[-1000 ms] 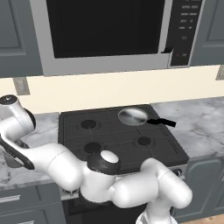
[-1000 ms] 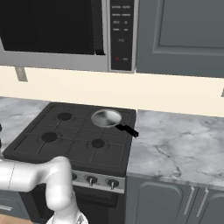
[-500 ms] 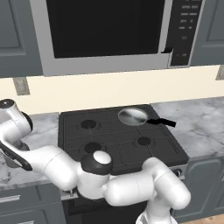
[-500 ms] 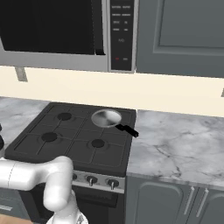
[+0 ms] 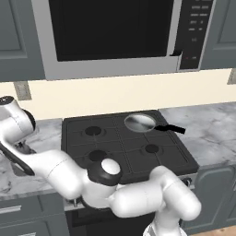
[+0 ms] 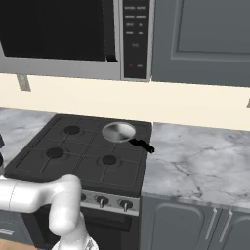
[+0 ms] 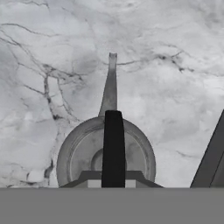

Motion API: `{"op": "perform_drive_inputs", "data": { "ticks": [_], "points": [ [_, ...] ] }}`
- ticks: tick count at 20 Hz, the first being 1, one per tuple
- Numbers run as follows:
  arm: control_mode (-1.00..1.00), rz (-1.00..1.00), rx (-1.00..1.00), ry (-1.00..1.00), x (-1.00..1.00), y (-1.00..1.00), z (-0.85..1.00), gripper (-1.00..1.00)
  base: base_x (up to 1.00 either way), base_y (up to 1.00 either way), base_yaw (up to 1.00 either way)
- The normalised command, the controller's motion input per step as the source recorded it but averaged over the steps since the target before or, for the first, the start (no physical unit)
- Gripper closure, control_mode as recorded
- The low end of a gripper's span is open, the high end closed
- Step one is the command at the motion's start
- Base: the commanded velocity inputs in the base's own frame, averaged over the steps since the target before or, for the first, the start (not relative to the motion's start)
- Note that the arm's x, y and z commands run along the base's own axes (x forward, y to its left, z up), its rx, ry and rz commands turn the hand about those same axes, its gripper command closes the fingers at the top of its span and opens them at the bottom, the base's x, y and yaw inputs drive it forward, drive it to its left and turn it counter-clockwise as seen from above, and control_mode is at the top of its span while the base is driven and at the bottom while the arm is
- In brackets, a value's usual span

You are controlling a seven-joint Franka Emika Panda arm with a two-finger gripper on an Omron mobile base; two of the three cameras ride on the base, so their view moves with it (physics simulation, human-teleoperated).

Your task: Pick the kettle from the counter and place it on a stove burner. Then turn the burner on.

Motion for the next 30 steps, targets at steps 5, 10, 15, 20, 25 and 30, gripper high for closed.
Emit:
{"op": "perform_drive_inputs", "data": {
  "ticks": [5, 10, 15, 20, 25, 30],
  "points": [
    [-1.00, -0.20, 0.00, -0.06, -0.34, -0.85, 0.08, 1.00, 0.00, 0.00, 0.00],
    [-1.00, -0.15, 0.04, -0.12, -0.13, -0.43, 0.54, 1.00, 0.00, 0.00, 0.00],
    [-1.00, -0.12, 0.08, -0.11, -0.26, -0.48, 0.43, 1.00, 0.00, 0.00, 0.00],
    [-1.00, -0.11, 0.09, -0.02, -0.17, -0.55, 0.38, 1.00, 0.00, 0.00, 0.00],
    [-1.00, -0.11, 0.05, 0.00, -0.01, -0.61, 0.17, 1.00, 0.00, 0.00, 0.00],
    [-1.00, -0.12, 0.00, 0.00, 0.00, -0.55, 0.01, 1.00, 0.00, 0.00, 0.00]
  ]
}}
